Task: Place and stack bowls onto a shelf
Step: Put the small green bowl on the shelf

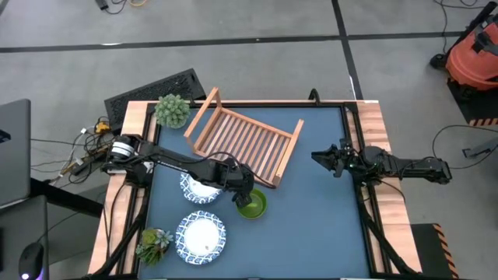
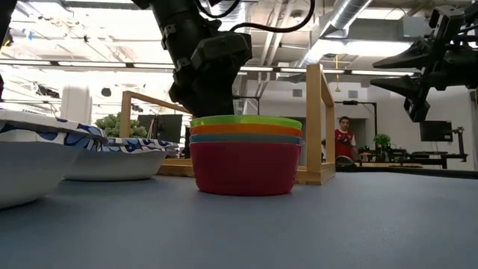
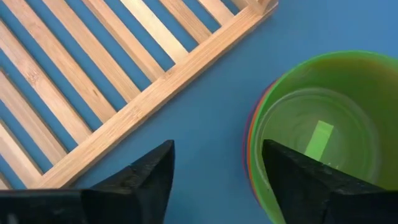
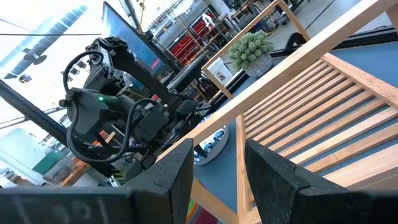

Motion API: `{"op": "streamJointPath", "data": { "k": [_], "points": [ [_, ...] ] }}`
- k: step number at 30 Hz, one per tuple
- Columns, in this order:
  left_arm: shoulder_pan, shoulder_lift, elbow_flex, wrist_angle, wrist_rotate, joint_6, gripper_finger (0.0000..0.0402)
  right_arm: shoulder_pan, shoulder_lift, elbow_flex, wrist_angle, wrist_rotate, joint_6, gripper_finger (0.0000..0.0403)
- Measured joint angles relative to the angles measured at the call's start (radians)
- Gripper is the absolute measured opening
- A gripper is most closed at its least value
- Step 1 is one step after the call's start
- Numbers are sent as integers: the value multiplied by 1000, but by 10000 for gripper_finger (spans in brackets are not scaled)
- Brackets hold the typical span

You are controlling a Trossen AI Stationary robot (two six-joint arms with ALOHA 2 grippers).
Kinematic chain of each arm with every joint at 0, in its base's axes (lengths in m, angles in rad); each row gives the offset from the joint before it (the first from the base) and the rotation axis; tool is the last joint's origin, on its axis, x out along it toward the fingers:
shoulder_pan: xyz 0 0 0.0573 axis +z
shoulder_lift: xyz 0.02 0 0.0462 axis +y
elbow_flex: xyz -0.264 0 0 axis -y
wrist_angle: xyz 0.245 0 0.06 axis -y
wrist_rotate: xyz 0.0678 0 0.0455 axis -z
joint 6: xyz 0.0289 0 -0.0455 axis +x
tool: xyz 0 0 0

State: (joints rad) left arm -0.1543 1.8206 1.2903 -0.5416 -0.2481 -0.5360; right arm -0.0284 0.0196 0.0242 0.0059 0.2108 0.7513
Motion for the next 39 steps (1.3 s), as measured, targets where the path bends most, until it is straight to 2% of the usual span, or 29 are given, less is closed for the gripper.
{"op": "streamJointPath", "data": {
  "k": [9, 18, 26, 39],
  "points": [
    [0, 14, -1, -4, 30, 7, 138, 0, 0, 0, 0, -2, -3, 171],
    [2, 29, 0, -3, 30, -7, 95, 0, 0, -1, 0, -3, -3, 171],
    [3, 31, 10, -13, 26, -45, 30, 0, 0, -1, 0, -2, 0, 171],
    [3, 31, 42, -55, 23, 3, 1, 0, 0, -1, 0, -2, 0, 171]
  ]
}}
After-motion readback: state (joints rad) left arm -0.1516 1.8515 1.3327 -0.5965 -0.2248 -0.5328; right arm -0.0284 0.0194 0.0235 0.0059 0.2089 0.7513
